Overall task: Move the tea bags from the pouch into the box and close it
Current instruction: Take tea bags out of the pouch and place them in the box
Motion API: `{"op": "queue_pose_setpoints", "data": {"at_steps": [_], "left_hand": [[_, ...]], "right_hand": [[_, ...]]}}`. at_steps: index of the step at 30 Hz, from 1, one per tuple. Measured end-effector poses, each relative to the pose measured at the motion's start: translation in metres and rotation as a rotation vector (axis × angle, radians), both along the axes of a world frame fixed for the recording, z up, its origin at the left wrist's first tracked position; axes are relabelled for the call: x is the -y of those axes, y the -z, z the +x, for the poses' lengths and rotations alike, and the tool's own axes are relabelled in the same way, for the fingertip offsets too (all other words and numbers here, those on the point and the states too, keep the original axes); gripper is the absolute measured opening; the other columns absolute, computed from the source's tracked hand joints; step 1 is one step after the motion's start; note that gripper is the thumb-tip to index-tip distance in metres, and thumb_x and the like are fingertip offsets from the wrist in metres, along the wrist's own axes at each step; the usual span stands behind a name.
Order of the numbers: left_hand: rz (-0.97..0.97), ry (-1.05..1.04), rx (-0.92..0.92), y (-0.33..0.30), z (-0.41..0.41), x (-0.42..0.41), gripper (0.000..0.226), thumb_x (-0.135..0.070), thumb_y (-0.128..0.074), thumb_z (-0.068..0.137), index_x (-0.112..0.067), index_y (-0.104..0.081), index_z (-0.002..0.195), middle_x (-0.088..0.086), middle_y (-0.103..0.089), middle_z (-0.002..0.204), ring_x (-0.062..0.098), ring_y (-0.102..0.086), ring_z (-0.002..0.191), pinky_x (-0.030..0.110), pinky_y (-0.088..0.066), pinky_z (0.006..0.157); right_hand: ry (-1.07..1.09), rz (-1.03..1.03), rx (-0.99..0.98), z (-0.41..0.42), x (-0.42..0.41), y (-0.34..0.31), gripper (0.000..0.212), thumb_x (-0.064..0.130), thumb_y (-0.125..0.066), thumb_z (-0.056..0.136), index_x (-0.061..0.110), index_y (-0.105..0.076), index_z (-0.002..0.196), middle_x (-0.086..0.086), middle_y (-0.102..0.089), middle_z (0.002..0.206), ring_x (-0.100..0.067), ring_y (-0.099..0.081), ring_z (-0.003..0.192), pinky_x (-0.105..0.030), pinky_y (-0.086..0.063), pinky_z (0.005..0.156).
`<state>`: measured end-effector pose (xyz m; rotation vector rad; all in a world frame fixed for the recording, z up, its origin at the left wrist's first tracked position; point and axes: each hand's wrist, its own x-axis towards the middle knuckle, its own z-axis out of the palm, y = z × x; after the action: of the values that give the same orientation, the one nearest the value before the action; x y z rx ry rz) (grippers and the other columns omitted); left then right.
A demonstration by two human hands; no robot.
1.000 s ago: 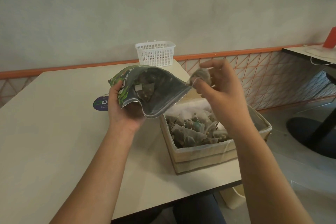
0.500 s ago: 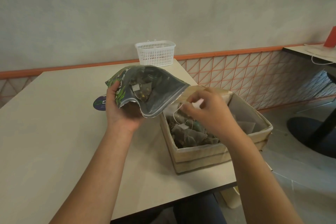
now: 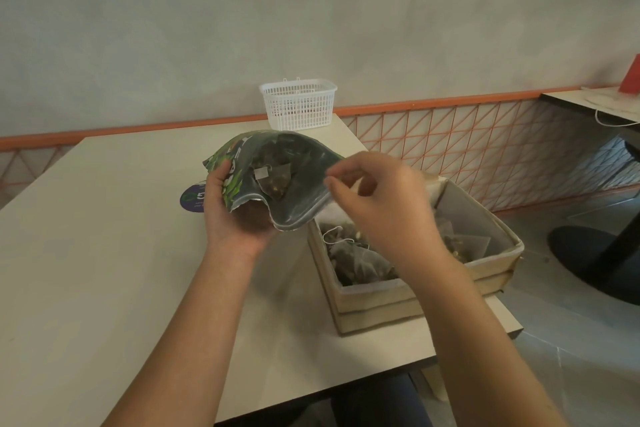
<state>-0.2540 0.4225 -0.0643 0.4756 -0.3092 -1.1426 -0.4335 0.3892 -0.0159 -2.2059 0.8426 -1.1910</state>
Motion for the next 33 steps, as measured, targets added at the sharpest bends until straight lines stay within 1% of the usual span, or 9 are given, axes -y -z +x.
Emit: {"op": "queue_pose_setpoints", "data": {"at_steps": [3, 7, 10, 16, 19, 21, 26, 31, 33], "left_hand": [[0.030, 0.017, -0.036, -0.002, -0.002, -0.001, 0.044, -0.048, -0.051, 0.091, -0.015, -0.080, 0.093, 0.008, -0.070, 0.114, 0.028, -0.064, 0.109, 0.037, -0.046, 0.103], [0.044, -0.005, -0.068, -0.003, -0.003, -0.002, 0.041, -0.047, -0.055, 0.089, -0.015, -0.080, 0.093, 0.007, -0.069, 0.116, 0.025, -0.060, 0.121, 0.039, -0.038, 0.112], [0.049, -0.028, -0.064, -0.003, -0.004, -0.001, 0.037, -0.047, -0.057, 0.087, -0.018, -0.080, 0.091, 0.005, -0.069, 0.118, 0.024, -0.060, 0.123, 0.041, -0.040, 0.110], [0.047, -0.041, -0.015, -0.006, -0.003, -0.002, 0.039, -0.047, -0.052, 0.090, -0.021, -0.080, 0.080, 0.002, -0.074, 0.099, 0.023, -0.071, 0.090, 0.036, -0.053, 0.088], [0.045, -0.047, 0.001, -0.006, 0.000, 0.000, 0.039, -0.046, -0.052, 0.090, -0.021, -0.080, 0.083, 0.003, -0.073, 0.103, 0.024, -0.068, 0.098, 0.039, -0.047, 0.100], [0.038, -0.064, 0.016, -0.006, 0.000, 0.000, 0.039, -0.046, -0.052, 0.090, -0.021, -0.081, 0.081, 0.003, -0.074, 0.102, 0.025, -0.067, 0.099, 0.040, -0.045, 0.104], [0.002, -0.044, 0.024, -0.007, 0.001, 0.000, 0.044, -0.047, -0.047, 0.092, -0.020, -0.080, 0.080, 0.004, -0.075, 0.098, 0.024, -0.074, 0.086, 0.037, -0.056, 0.085], [0.009, 0.000, -0.005, -0.002, 0.003, 0.002, 0.035, -0.045, -0.059, 0.077, -0.018, -0.081, 0.082, 0.005, -0.072, 0.108, 0.025, -0.064, 0.114, 0.041, -0.044, 0.106], [0.002, 0.022, -0.034, -0.001, 0.003, 0.004, 0.032, -0.045, -0.062, 0.076, -0.019, -0.080, 0.085, 0.005, -0.069, 0.115, 0.025, -0.057, 0.128, 0.044, -0.038, 0.112]], "right_hand": [[-0.120, -0.117, -0.147, 0.026, -0.004, 0.000, 0.015, 0.015, -0.068, 0.087, 0.018, -0.076, 0.099, 0.009, -0.065, 0.086, 0.001, -0.053, 0.077, -0.012, -0.041, 0.074], [-0.116, -0.237, -0.437, 0.063, 0.008, 0.002, 0.032, 0.013, -0.057, 0.092, 0.018, -0.065, 0.123, -0.006, -0.060, 0.125, -0.025, -0.046, 0.120, -0.034, -0.039, 0.103], [-0.047, -0.291, -0.583, 0.078, 0.018, 0.000, 0.042, 0.016, -0.056, 0.090, 0.014, -0.055, 0.132, -0.006, -0.054, 0.132, -0.026, -0.041, 0.126, -0.036, -0.043, 0.100], [0.006, -0.327, -0.734, 0.085, 0.021, -0.001, 0.038, 0.026, -0.055, 0.092, 0.013, -0.056, 0.128, -0.008, -0.049, 0.132, -0.026, -0.042, 0.124, -0.033, -0.037, 0.102], [0.011, -0.302, -0.767, 0.083, 0.020, -0.001, 0.040, 0.033, -0.054, 0.093, 0.012, -0.058, 0.127, -0.009, -0.041, 0.137, -0.027, -0.034, 0.129, -0.034, -0.034, 0.103], [-0.014, -0.287, -0.726, 0.080, 0.018, -0.002, 0.040, 0.032, -0.056, 0.092, 0.015, -0.057, 0.127, -0.008, -0.042, 0.134, -0.026, -0.038, 0.125, -0.034, -0.038, 0.098], [-0.081, -0.251, -0.480, 0.061, 0.015, -0.005, 0.017, 0.021, -0.061, 0.087, 0.015, -0.058, 0.102, 0.000, -0.059, 0.099, -0.019, -0.056, 0.087, -0.024, -0.040, 0.065], [-0.081, -0.155, -0.146, 0.036, 0.016, -0.005, 0.013, 0.020, -0.068, 0.086, 0.019, -0.058, 0.094, 0.014, -0.056, 0.073, -0.002, -0.051, 0.063, -0.022, -0.041, 0.054], [-0.095, -0.069, -0.032, 0.024, 0.016, -0.007, 0.017, 0.021, -0.071, 0.084, 0.022, -0.058, 0.094, 0.017, -0.060, 0.077, 0.002, -0.054, 0.065, -0.021, -0.047, 0.057]]}}
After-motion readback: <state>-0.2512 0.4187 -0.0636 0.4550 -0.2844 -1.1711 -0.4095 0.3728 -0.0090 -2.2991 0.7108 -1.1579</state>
